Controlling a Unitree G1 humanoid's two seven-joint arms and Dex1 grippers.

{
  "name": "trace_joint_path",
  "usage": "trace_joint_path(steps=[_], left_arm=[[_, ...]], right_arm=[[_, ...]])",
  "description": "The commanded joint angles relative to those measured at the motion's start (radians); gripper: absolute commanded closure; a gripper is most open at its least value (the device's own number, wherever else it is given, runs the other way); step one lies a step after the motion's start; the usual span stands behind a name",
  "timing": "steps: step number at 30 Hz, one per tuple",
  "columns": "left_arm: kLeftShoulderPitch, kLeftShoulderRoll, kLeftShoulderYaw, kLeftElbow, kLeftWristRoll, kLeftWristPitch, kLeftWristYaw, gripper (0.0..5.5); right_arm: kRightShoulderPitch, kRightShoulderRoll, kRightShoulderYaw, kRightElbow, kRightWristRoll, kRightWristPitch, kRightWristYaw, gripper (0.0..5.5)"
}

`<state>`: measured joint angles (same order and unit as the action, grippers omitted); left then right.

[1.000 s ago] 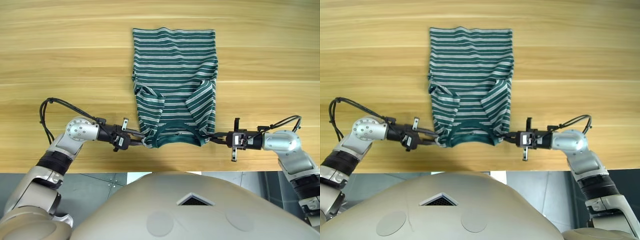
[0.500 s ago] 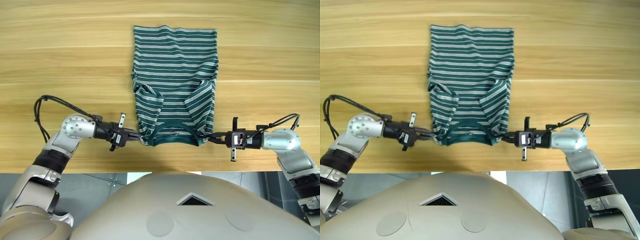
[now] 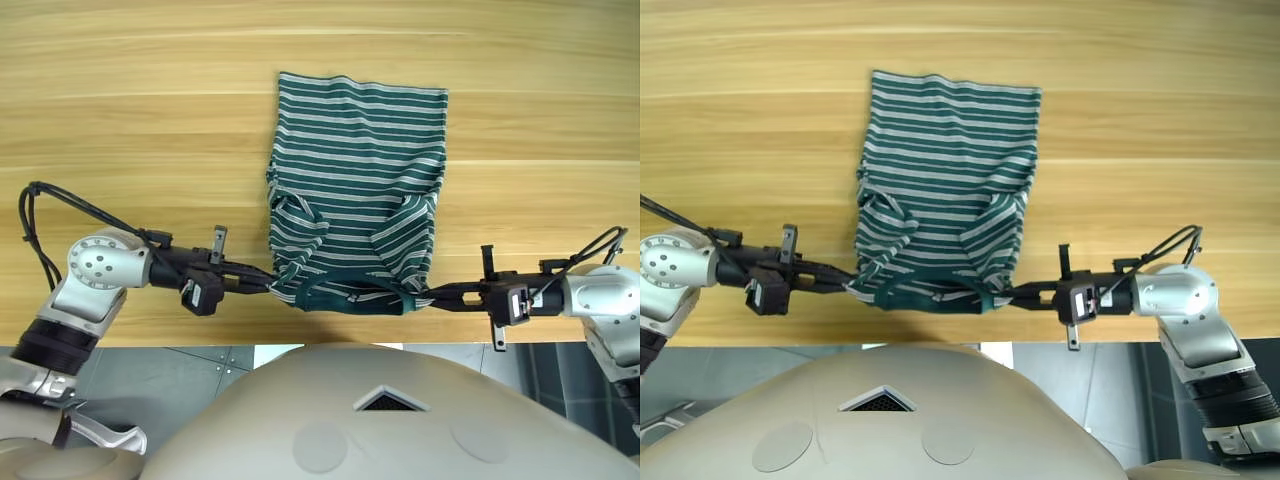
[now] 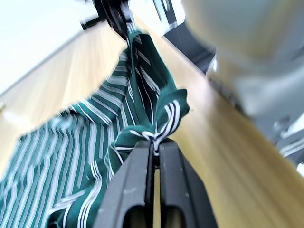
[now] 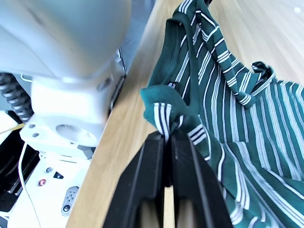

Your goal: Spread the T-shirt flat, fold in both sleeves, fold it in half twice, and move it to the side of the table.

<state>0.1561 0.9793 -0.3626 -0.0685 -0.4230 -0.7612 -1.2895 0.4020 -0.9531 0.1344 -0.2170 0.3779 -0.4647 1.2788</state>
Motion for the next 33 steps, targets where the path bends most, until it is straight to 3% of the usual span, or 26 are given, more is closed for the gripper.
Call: trace_joint_path(steps=[1, 4, 12, 21, 33], left_arm=[[0.054, 0.039, 0.043, -0.076, -0.103, 0.02, -0.047, 5.5], [0.086, 0.04, 0.068, -0.109, -0.15, 0.036, -0.075, 5.5], [-0.018, -0.111, 0.064, 0.039, 0.034, 0.12, -0.013, 5.5], [-0.211, -0.265, 0.16, 0.126, 0.003, 0.254, 0.092, 5.5], [-0.63, -0.524, 0.135, 0.798, 0.414, 0.173, 0.406, 5.5]], right_arm=[[0.002, -0.014, -0.019, -0.039, 0.041, -0.003, 0.035, 5.5], [0.022, -0.016, -0.028, -0.07, 0.061, -0.005, 0.049, 5.5], [-0.032, 0.032, -0.028, -0.018, -0.015, 0.012, -0.009, 5.5], [-0.31, 0.14, -0.064, 0.144, -0.117, 0.109, -0.195, 5.5], [-0.711, 0.336, 0.056, 0.578, -0.505, 0.174, -0.512, 5.5]])
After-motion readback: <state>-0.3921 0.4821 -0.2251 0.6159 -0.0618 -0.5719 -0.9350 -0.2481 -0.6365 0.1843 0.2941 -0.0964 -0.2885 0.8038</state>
